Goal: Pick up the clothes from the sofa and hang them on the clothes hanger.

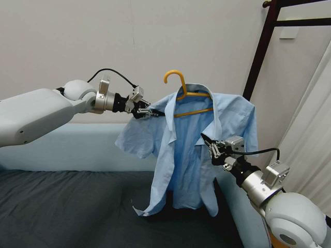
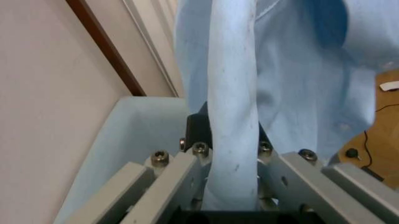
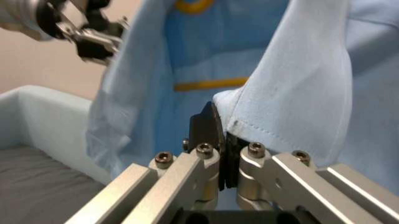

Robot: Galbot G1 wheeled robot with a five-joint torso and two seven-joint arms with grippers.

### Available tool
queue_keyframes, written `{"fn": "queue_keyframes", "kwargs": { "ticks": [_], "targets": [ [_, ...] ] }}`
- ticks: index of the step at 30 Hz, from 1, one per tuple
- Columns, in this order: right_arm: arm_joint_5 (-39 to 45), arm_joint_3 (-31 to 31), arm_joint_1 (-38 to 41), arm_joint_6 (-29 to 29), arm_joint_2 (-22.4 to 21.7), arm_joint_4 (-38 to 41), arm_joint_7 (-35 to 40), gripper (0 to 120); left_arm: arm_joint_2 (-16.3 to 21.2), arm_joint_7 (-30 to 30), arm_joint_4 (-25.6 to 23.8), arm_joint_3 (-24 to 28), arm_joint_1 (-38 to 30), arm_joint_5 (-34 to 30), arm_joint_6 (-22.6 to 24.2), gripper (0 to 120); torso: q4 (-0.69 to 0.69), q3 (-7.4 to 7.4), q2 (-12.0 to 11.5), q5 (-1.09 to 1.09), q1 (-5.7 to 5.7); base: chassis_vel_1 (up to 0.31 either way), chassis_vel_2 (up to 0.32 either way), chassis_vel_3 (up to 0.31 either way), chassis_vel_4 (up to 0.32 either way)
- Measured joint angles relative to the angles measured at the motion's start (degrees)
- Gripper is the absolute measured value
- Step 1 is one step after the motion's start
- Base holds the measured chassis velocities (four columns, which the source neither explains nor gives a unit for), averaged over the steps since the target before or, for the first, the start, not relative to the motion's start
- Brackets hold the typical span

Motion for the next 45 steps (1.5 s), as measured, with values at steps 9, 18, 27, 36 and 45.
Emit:
{"fn": "queue_keyframes", "kwargs": {
  "ticks": [9,18,27,36,45],
  "targets": [
    [-0.18,-0.78,0.49,-0.91,-3.3,1.93,-1.17,0,-1.29,0.03,1.34,0.0,-0.65,-0.72,-0.04,2,0.0,0.0,0.0,0.02,0.0,0.0,0.0,0.0,0.0],
    [-2.56,-0.91,-0.74,-1.24,-4.57,1.99,-1.97,0,-2.5,2.14,2.49,1.83,-2.65,-2.93,-0.23,2,0.0,0.0,0.0,0.01,0.0,0.0,0.0,0.0,0.0],
    [-13.22,1.76,-12.16,3.43,-5.36,-0.58,-8.41,35,-2.92,7.69,4.09,2.62,-1.98,-6.89,1.91,2,-0.01,0.0,0.0,0.0,0.0,0.0,0.0,0.0,0.0],
    [-21.17,6.38,-21.14,10.33,-2.68,-1.93,-13.95,69,-6.13,19.04,14.97,3.54,-2.21,-5.66,4.07,2,0.03,0.0,0.0,0.01,0.0,0.0,0.0,0.0,0.0],
    [-13.56,21.71,-28.58,14.63,-4.8,1.15,-21.96,97,-11.67,27.44,22.75,2.89,-0.92,-0.51,4.19,2,-0.03,0.0,0.0,0.01,0.0,0.0,0.0,0.0,0.0]
  ]
}}
